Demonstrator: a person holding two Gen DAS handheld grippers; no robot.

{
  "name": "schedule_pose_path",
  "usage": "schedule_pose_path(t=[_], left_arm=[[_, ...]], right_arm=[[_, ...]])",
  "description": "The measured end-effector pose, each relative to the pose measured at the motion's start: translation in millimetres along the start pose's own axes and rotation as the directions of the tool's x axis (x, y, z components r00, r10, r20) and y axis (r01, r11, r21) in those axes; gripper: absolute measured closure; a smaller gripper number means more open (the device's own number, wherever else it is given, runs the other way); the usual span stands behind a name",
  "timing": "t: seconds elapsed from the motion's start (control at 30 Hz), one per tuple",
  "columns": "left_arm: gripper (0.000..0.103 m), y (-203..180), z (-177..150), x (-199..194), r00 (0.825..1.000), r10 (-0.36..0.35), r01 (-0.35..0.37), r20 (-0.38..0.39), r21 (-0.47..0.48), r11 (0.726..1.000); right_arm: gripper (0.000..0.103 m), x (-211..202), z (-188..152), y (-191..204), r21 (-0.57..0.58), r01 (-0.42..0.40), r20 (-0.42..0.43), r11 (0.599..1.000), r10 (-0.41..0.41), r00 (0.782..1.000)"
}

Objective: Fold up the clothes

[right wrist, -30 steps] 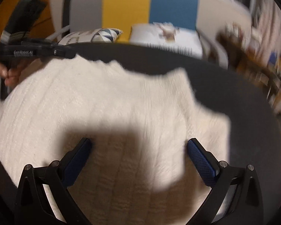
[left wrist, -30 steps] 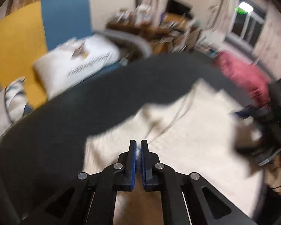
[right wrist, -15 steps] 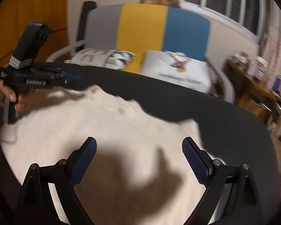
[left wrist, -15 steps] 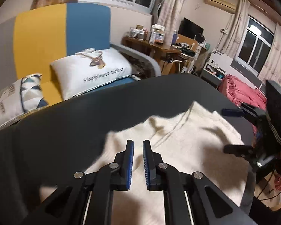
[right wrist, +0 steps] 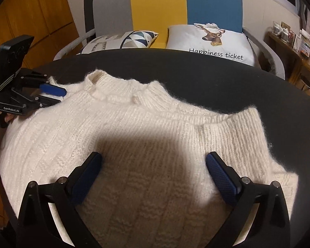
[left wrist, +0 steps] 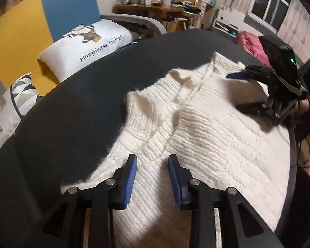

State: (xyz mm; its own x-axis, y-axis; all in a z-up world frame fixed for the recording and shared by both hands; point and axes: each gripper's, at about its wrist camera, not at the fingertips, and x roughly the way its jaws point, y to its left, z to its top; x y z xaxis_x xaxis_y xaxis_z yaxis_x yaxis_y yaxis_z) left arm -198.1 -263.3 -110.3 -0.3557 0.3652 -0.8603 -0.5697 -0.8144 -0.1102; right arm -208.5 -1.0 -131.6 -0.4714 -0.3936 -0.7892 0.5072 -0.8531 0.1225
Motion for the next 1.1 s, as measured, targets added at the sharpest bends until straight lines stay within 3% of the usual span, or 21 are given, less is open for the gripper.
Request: schedule_pose_path(t=[0.17,0.27,0.33,0.43,0.47,0.5,0.57,0.67,0.73,0.77,0.8,0.83,0.9,0.97,1.0,1.03,1.1], left_arm=[[0.072,4,-5,-29,0.994,-0.076,0.078,0.078,-0.022,0.997],[0.071,-3,-6,-12,0.999,-0.031,0.031,0.012,0.035,0.999],[0.071,-5,-7,1,0.999,-0.041,0.042,-0.019,0.057,0.998],[0.071,-1,-5,9,0.999,-0.034,0.034,-0.007,0.021,0.999],[0.080,-2,-4,9,1.000,-0.015,0.015,-0.004,0.004,1.000],[0.096,-9,-5,7,1.000,0.027,-0.027,0.008,0.030,0.999],[0.098,-20,-8,4,0.997,0.073,-0.075,0.036,0.059,0.995],[0.099,-19,-11,-8,0.987,0.121,-0.121,0.106,-0.002,0.993],[0.099,-12,-10,-19,0.974,0.155,-0.146,0.167,-0.067,0.987],[0.099,-11,-9,-24,0.966,0.172,-0.156,0.194,-0.093,0.983],[0.099,-9,-7,-29,0.957,0.188,-0.166,0.219,-0.115,0.979],[0.099,-9,-6,-32,0.949,0.204,-0.177,0.241,-0.128,0.976],[0.099,-8,-5,-35,0.931,0.242,-0.202,0.273,-0.166,0.965],[0.099,-8,-5,-24,0.924,0.292,-0.253,0.246,-0.179,0.951],[0.099,-6,-7,-10,0.925,0.317,-0.281,0.208,-0.183,0.942],[0.098,-4,-9,6,0.940,0.307,-0.278,0.152,-0.185,0.943],[0.096,-7,-6,11,0.933,0.333,-0.308,0.138,-0.178,0.935]], right_arm=[[0.000,-3,-4,-3,0.018,-0.027,0.011,0.999,0.027,1.000],[0.000,-2,-4,-2,0.015,-0.024,0.012,1.000,0.023,1.000],[0.000,-2,-4,-2,0.015,-0.023,0.013,1.000,0.023,1.000],[0.000,-2,-5,-2,0.014,-0.019,0.013,1.000,0.019,1.000],[0.000,-2,-4,-1,0.013,-0.016,0.013,1.000,0.016,1.000],[0.000,-2,-4,-1,0.012,-0.012,0.013,1.000,0.012,1.000],[0.000,-5,-4,3,-0.003,0.007,0.020,1.000,-0.007,1.000],[0.018,-10,-5,10,-0.032,0.039,0.037,0.999,-0.038,0.999],[0.044,-15,-4,14,-0.056,0.052,0.046,0.997,-0.050,0.998],[0.053,-15,-3,15,-0.059,0.060,0.049,0.996,-0.057,0.997],[0.069,-14,-3,14,-0.057,0.069,0.050,0.996,-0.066,0.997],[0.075,-13,-2,13,-0.055,0.078,0.050,0.995,-0.075,0.996],[0.079,-11,-1,11,-0.050,0.096,0.052,0.994,-0.093,0.994],[0.081,-9,0,8,-0.045,0.113,0.054,0.993,-0.111,0.992],[0.081,-8,0,7,-0.043,0.122,0.054,0.992,-0.120,0.991],[0.081,-7,1,6,-0.041,0.131,0.055,0.991,-0.129,0.990],[0.081,-5,2,4,-0.036,0.149,0.056,0.988,-0.147,0.988]])
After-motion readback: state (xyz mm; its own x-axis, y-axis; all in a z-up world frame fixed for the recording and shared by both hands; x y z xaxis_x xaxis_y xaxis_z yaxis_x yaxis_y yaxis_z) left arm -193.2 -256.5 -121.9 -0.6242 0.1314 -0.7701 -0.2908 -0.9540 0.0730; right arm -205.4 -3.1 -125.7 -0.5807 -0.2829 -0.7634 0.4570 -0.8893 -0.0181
